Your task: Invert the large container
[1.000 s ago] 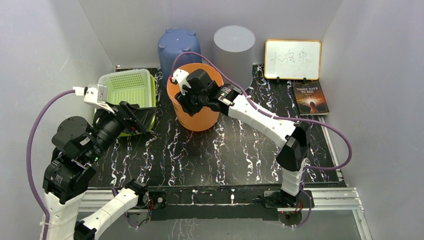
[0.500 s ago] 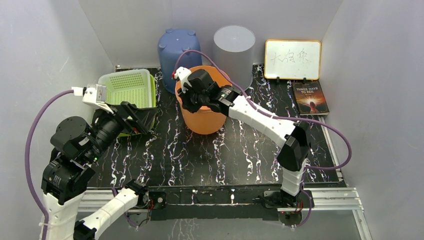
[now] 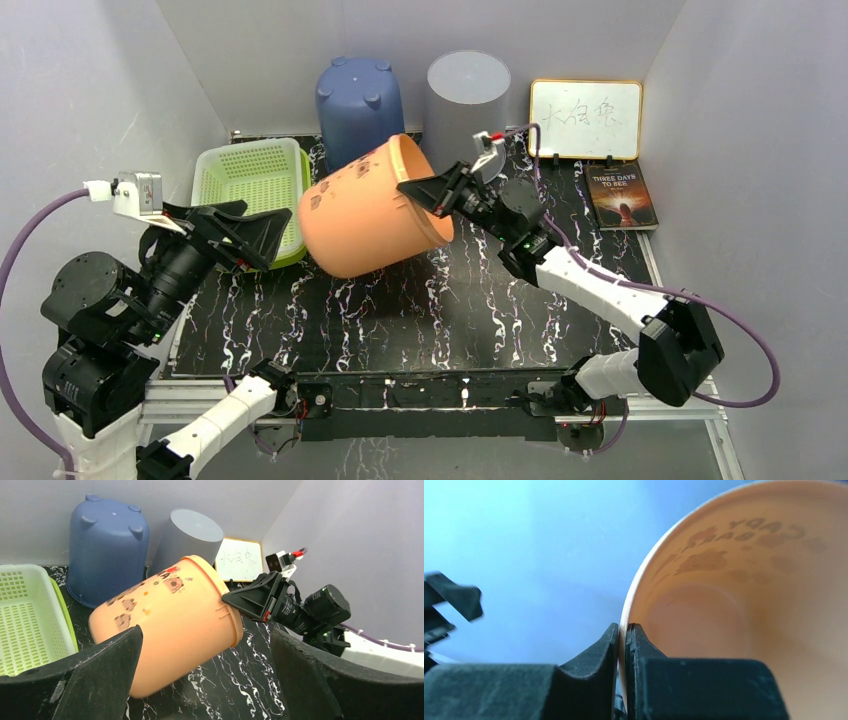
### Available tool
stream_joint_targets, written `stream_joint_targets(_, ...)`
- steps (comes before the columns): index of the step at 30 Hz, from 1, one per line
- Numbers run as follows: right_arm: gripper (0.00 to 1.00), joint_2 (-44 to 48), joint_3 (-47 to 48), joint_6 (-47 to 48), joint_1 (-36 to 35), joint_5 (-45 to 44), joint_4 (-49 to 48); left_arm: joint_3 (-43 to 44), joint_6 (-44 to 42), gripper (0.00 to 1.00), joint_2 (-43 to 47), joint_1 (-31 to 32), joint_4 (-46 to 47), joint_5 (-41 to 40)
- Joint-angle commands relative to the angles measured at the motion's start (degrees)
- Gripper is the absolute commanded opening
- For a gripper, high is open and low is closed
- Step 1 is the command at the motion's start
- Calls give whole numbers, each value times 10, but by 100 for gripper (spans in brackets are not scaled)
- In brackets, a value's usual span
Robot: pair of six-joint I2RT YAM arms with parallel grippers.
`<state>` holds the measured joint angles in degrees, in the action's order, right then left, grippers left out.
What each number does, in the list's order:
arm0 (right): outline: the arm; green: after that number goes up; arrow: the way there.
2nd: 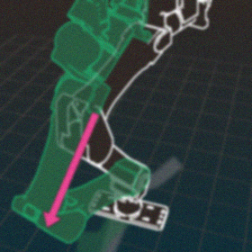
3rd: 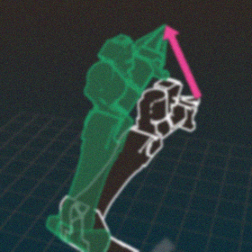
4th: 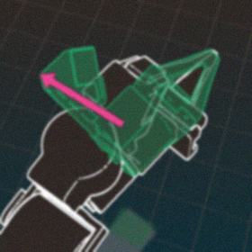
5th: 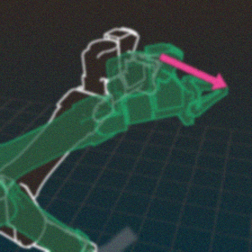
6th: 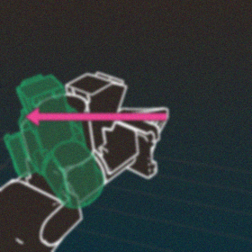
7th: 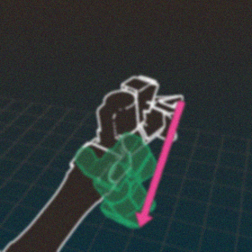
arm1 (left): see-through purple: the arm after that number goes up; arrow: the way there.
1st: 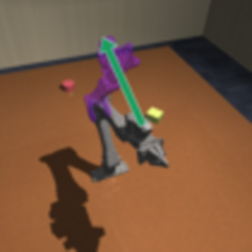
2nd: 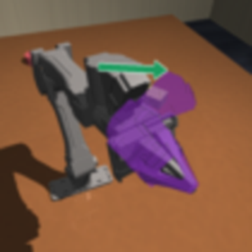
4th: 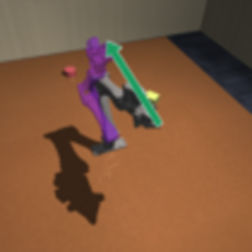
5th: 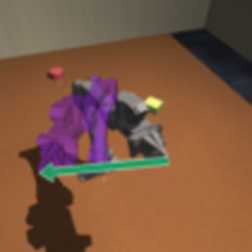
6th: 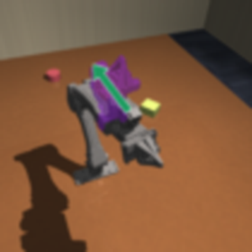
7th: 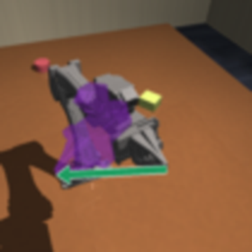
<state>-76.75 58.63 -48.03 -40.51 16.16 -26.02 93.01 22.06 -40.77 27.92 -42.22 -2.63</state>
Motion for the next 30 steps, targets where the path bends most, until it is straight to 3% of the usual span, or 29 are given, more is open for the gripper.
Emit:
stream_joint_targets(1,0,-5,-104,-220,56,18,-321,17,-8,98,-1,-1,-13,-3)
stream_joint_targets(8,0,-44,-235,-357,123,44,-511,39,-12,99,-18,-1,-24,2)
stream_joint_targets(13,0,-74,-250,-389,122,50,-581,55,-14,98,-32,-1,-27,3)
stream_joint_targets(18,0,-158,-246,-492,112,28,-769,52,-13,98,-38,-1,-26,3)
stream_joint_targets(25,1,-260,-209,-515,82,23,-782,49,-12,98,-50,-1,-26,-1)
stream_joint_targets(30,2,-337,-193,-548,96,32,-782,55,-12,98,-60,-1,-28,-3)
